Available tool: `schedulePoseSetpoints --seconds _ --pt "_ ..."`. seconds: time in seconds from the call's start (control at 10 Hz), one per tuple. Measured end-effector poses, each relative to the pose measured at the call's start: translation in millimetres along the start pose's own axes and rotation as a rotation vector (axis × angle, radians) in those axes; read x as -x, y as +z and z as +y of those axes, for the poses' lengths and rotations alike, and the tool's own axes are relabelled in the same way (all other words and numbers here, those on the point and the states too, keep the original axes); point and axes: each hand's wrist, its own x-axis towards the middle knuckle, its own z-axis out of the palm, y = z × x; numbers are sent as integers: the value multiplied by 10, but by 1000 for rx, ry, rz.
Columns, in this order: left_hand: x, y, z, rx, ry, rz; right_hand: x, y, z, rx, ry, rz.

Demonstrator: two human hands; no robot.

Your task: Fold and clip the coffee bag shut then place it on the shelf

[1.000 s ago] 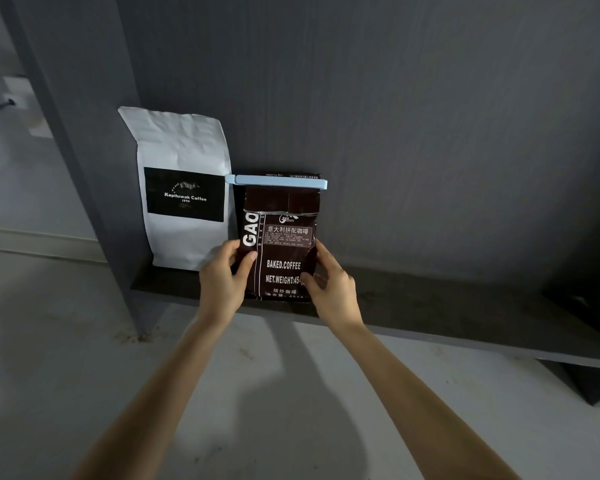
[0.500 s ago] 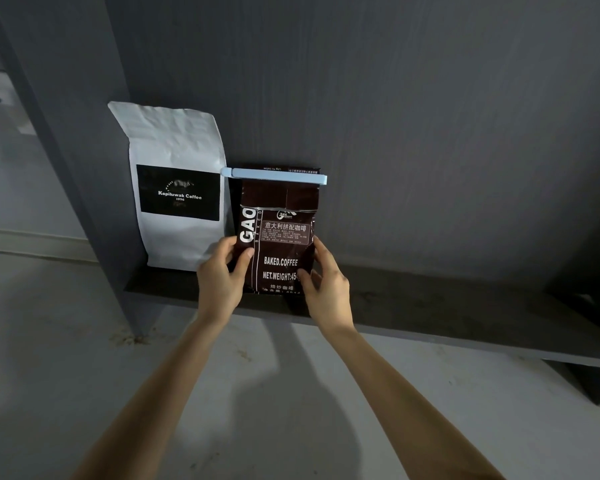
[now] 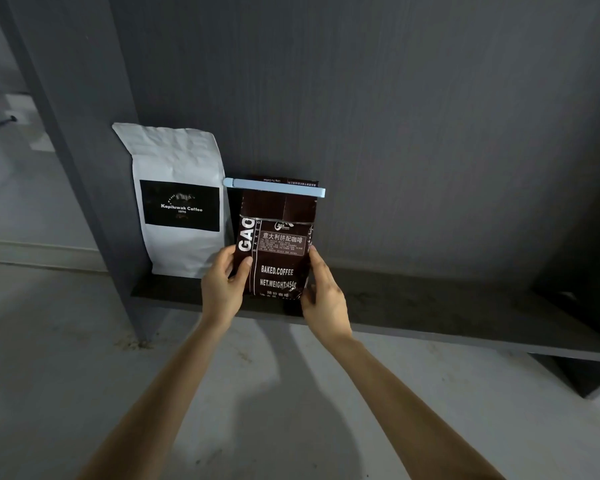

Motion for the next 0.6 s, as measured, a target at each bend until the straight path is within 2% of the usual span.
schedulePoseSetpoints --seconds 0.3,0.4,0.5,0.6 --pt "28 -36 -30 -86 8 -67 -28 -79 -109 75 6 -76" --pt "85 -79 -45 -166 19 -25 7 -142 -102 89 13 -78" --pt "150 -79 32 -244 70 33 36 -207 -100 139 47 -80" --pt "247 -82 251 -391 195 48 95 -334 -147 312 91 -65"
